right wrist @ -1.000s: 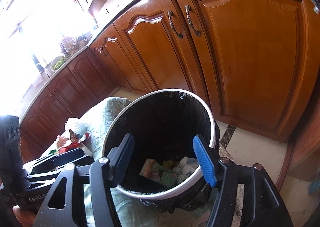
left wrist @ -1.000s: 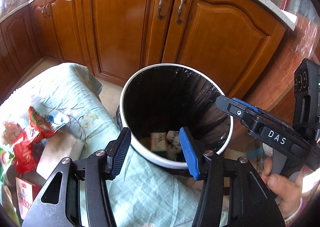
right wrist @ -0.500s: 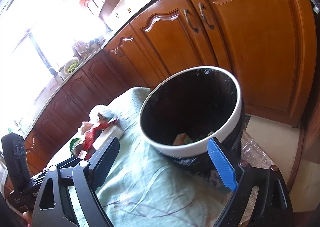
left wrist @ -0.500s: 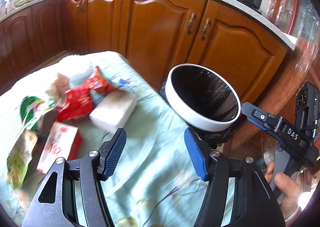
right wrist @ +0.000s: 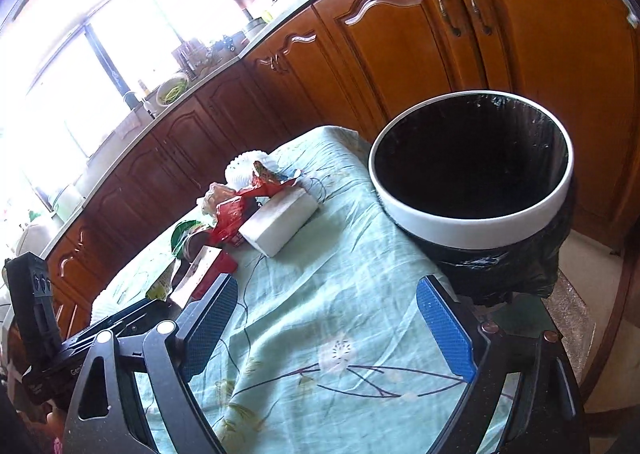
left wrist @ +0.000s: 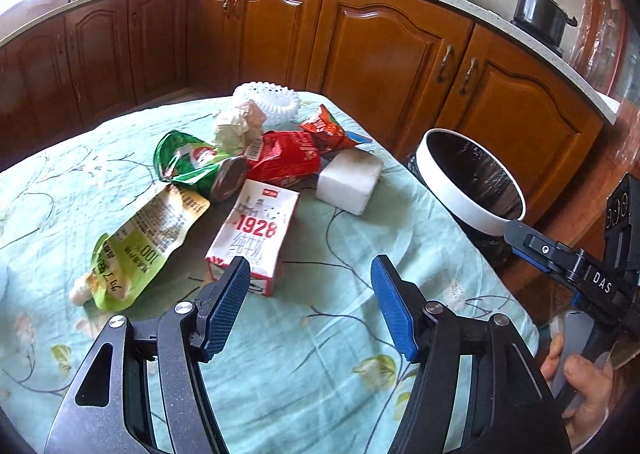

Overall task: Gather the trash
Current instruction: 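Grasp the white milk carton with the left tool while the right tool grasps the white sponge, then carry the milk carton into the bin with the left tool while the right tool carries the sponge there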

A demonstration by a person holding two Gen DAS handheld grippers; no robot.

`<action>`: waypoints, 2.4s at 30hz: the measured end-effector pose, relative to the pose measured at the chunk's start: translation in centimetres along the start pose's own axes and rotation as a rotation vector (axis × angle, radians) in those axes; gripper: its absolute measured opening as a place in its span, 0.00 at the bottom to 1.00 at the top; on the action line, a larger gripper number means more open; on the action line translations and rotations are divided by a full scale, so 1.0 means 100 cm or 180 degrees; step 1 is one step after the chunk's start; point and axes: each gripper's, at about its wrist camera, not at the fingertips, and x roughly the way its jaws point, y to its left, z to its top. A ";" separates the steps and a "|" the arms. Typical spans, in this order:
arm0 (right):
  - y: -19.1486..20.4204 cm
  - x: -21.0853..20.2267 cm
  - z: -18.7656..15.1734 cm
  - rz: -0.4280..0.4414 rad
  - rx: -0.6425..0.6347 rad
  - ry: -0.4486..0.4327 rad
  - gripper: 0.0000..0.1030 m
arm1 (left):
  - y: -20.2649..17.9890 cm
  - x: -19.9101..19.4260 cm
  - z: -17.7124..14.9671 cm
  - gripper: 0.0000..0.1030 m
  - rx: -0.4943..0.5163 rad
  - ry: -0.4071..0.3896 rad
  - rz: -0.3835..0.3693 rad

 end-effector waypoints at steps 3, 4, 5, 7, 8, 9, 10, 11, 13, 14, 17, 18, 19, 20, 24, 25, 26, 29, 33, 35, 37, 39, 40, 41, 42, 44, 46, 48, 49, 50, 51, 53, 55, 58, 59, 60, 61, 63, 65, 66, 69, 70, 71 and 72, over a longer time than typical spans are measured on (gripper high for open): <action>0.010 0.008 -0.001 0.0018 -0.0041 0.0043 0.90 | 0.014 -0.002 -0.002 0.63 -0.0064 0.0003 0.0038; 0.014 0.011 -0.001 0.0025 -0.0052 0.0061 0.90 | 0.018 -0.003 -0.003 0.63 -0.0078 0.0003 0.0052; 0.017 0.013 0.000 0.0030 -0.0062 0.0075 0.90 | 0.022 -0.003 -0.004 0.63 -0.0093 -0.0001 0.0066; 0.020 0.017 0.002 0.0054 -0.0078 0.0101 0.90 | 0.030 -0.002 -0.004 0.63 -0.0116 0.0011 0.0055; 0.022 0.020 0.003 0.0067 -0.0083 0.0114 0.90 | 0.033 -0.001 -0.004 0.63 -0.0124 0.0025 0.0046; 0.024 0.023 0.005 0.0082 -0.0089 0.0130 0.90 | 0.035 0.000 -0.004 0.63 -0.0128 0.0040 0.0038; 0.028 0.028 0.006 0.0102 -0.0095 0.0152 0.90 | 0.037 0.001 -0.004 0.63 -0.0123 0.0056 0.0031; 0.031 0.032 0.008 0.0118 -0.0099 0.0171 0.90 | 0.038 0.003 -0.003 0.63 -0.0110 0.0073 0.0026; 0.037 0.042 0.011 0.0152 -0.0104 0.0203 0.90 | 0.040 0.005 -0.002 0.63 -0.0064 0.0095 0.0019; 0.039 0.047 0.013 0.0161 -0.0101 0.0222 0.90 | 0.040 0.008 -0.001 0.64 -0.0041 0.0104 0.0021; 0.043 0.063 0.019 0.0203 -0.0050 0.0274 0.89 | 0.041 0.013 0.001 0.64 0.0013 0.0121 0.0029; 0.045 0.067 0.021 0.0208 -0.0027 0.0276 0.88 | 0.041 0.015 0.002 0.64 0.0022 0.0129 0.0029; 0.045 0.072 0.024 0.0218 -0.0002 0.0277 0.88 | 0.043 0.018 0.003 0.64 0.0023 0.0138 0.0034; 0.045 0.078 0.026 0.0223 0.0031 0.0291 0.87 | 0.044 0.021 0.004 0.64 0.0025 0.0153 0.0041; 0.041 0.103 0.034 0.0216 0.0192 0.0418 0.80 | 0.050 0.034 0.007 0.64 0.0035 0.0229 0.0034; 0.040 0.109 0.035 0.0225 0.0231 0.0447 0.79 | 0.051 0.037 0.008 0.64 0.0040 0.0245 0.0030; 0.039 0.113 0.035 0.0231 0.0266 0.0472 0.77 | 0.051 0.039 0.008 0.64 0.0048 0.0254 0.0022; 0.036 0.129 0.037 0.0271 0.0391 0.0572 0.72 | 0.051 0.044 0.009 0.64 0.0066 0.0277 0.0010; 0.034 0.139 0.037 0.0323 0.0493 0.0593 0.55 | 0.048 0.051 0.014 0.64 0.0116 0.0293 -0.0001; 0.032 0.140 0.038 0.0326 0.0518 0.0591 0.46 | 0.047 0.054 0.015 0.64 0.0137 0.0296 -0.0001; 0.029 0.137 0.038 0.0341 0.0542 0.0569 0.40 | 0.046 0.058 0.016 0.64 0.0146 0.0309 -0.0016; 0.026 0.132 0.038 0.0356 0.0519 0.0549 0.35 | 0.044 0.060 0.016 0.55 0.0148 0.0320 -0.0035; 0.026 0.129 0.037 0.0351 0.0497 0.0536 0.33 | 0.044 0.062 0.016 0.49 0.0155 0.0335 -0.0055; 0.026 0.126 0.036 0.0350 0.0470 0.0523 0.31 | 0.043 0.063 0.015 0.48 0.0161 0.0358 -0.0074; 0.026 0.122 0.036 0.0354 0.0441 0.0511 0.29 | 0.042 0.063 0.015 0.47 0.0175 0.0352 -0.0061; 0.027 0.114 0.034 0.0344 0.0384 0.0478 0.29 | 0.040 0.062 0.014 0.47 0.0206 0.0339 -0.0047; 0.027 0.106 0.033 0.0348 0.0343 0.0446 0.28 | 0.039 0.060 0.014 0.46 0.0211 0.0328 -0.0063; 0.025 0.095 0.031 0.0352 0.0305 0.0410 0.28 | 0.039 0.056 0.014 0.45 0.0197 0.0309 -0.0075; 0.025 0.090 0.031 0.0352 0.0286 0.0393 0.28 | 0.038 0.054 0.014 0.45 0.0181 0.0297 -0.0092; 0.025 0.086 0.031 0.0352 0.0269 0.0375 0.28 | 0.038 0.052 0.015 0.45 0.0163 0.0288 -0.0116; 0.025 0.080 0.031 0.0358 0.0252 0.0357 0.28 | 0.038 0.049 0.015 0.45 0.0146 0.0281 -0.0138; 0.022 0.070 0.030 0.0358 0.0233 0.0320 0.28 | 0.035 0.044 0.016 0.45 0.0117 0.0256 -0.0187; 0.017 0.060 0.029 0.0361 0.0239 0.0297 0.28 | 0.030 0.038 0.016 0.45 0.0103 0.0225 -0.0231; 0.009 0.046 0.027 0.0327 0.0254 0.0247 0.28 | 0.021 0.029 0.016 0.45 0.0124 0.0183 -0.0290; 0.006 0.042 0.027 0.0312 0.0264 0.0233 0.28 | 0.018 0.027 0.016 0.45 0.0135 0.0173 -0.0302; 0.002 0.038 0.026 0.0296 0.0275 0.0215 0.28 | 0.014 0.026 0.016 0.45 0.0146 0.0165 -0.0319; -0.001 0.034 0.026 0.0282 0.0281 0.0195 0.28 | 0.011 0.024 0.015 0.45 0.0160 0.0158 -0.0339; -0.008 0.023 0.025 0.0249 0.0291 0.0150 0.28 | 0.003 0.022 0.015 0.45 0.0188 0.0139 -0.0360; -0.015 0.016 0.025 0.0233 0.0312 0.0113 0.28 | -0.005 0.020 0.016 0.45 0.0219 0.0129 -0.0393; -0.019 0.011 0.025 0.0214 0.0319 0.0092 0.28 | -0.008 0.019 0.016 0.45 0.0232 0.0123 -0.0404; -0.030 0.000 0.025 0.0165 0.0345 0.0040 0.28 | -0.021 0.018 0.017 0.45 0.0287 0.0116 -0.0439; -0.035 -0.004 0.026 0.0144 0.0358 0.0022 0.28 | -0.025 0.019 0.018 0.45 0.0305 0.0114 -0.0444; -0.039 -0.007 0.026 0.0123 0.0372 0.0000 0.28 | -0.029 0.019 0.019 0.45 0.0325 0.0112 -0.0453; -0.043 -0.010 0.027 0.0106 0.0385 -0.0020 0.28 | -0.032 0.020 0.019 0.45 0.0338 0.0109 -0.0463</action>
